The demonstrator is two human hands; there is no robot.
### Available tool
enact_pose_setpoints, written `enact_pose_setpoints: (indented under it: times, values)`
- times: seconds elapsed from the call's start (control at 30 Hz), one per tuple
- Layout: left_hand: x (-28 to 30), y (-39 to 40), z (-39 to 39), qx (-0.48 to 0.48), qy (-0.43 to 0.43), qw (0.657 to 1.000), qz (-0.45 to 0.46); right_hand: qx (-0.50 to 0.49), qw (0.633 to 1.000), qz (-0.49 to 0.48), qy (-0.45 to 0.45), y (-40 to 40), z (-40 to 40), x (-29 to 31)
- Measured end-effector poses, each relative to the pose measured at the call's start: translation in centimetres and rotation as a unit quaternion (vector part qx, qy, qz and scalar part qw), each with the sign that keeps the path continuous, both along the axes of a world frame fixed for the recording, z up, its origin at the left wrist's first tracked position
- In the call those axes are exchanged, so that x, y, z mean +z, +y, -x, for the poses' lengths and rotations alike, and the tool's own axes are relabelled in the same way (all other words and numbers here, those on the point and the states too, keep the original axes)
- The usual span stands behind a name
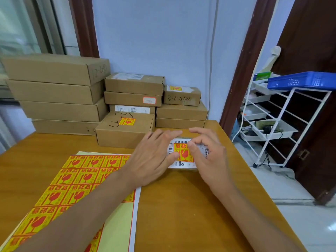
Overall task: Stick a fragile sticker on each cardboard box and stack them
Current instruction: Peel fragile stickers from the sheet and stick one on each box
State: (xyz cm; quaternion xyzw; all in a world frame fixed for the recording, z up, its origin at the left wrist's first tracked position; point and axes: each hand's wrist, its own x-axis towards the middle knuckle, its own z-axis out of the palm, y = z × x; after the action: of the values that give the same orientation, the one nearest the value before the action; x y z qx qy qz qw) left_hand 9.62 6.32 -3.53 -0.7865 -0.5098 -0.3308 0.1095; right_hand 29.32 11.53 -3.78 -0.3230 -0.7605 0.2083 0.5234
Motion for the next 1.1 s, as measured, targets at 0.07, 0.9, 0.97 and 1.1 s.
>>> enact_pose_setpoints:
  times: [0.07,0.9,0.97,1.1]
  values:
    - [-0.01,0.18,0.02,0.001,0.013,1.000,-0.019,0.000,1.000,-0.002,0.001,0.01,0.06,-0.13]
    - [-0.10,0.69,0.63,-0.001,0.025,0.999,-0.021,-0.073,0.997,-0.008,-0.028,-0.28,-0.01,0.51]
    - [0.01,0.62,0.77,0.002,0.042,0.999,-0.014,-0.064,0.997,0.006,-0.047,-0.02,0.00,0.27]
    - [0.13,0.55,0.85,0.004,0.051,0.999,-0.015,-0.048,0.996,0.012,-0.070,0.32,-0.01,-0.08]
